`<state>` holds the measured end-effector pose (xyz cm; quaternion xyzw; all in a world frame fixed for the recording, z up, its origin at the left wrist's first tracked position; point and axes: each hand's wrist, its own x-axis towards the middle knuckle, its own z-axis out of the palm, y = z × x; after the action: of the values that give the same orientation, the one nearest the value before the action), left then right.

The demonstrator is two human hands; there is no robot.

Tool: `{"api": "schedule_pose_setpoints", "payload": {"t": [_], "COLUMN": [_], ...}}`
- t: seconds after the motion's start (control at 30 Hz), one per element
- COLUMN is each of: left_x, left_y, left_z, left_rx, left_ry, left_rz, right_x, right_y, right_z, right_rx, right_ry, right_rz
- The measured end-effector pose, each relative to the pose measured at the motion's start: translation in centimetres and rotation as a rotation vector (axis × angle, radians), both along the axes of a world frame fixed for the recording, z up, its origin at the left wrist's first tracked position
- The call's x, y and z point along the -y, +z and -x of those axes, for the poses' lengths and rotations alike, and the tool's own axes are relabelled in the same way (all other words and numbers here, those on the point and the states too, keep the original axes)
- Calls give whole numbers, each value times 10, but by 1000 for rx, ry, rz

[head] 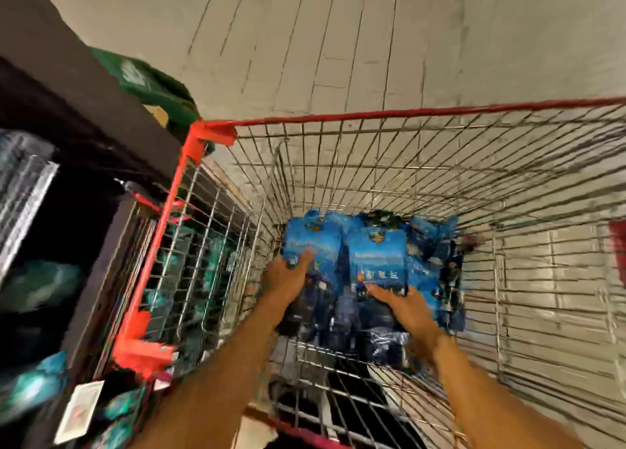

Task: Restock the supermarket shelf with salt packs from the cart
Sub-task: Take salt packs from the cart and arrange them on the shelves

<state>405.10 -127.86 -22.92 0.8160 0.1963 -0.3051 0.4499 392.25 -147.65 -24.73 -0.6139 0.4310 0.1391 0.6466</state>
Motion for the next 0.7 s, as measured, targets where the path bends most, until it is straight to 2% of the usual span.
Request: {"api": "schedule_pose_setpoints", "payload": {"t": [0.2,0.3,0.43,0.57,0.7], "left_x": [-17,-45,-94,-145,-199], "left_y": [135,206,290,369,441], "left_z": [-8,-5,5,26,55], "left_rx": [372,464,647,800,931], "left_ry": [98,106,126,200,316], "left_rz": [163,276,411,464,480], "right_x": [-5,-22,-55,-91,-137], "right_y": [131,192,279,345,406], "right_z": [-9,-15,-22,-38,-62], "right_rx": [181,299,487,675,879], "right_ry": [-194,-205,-107,32,226], "right_rz": [52,33,25,-1,-158]}}
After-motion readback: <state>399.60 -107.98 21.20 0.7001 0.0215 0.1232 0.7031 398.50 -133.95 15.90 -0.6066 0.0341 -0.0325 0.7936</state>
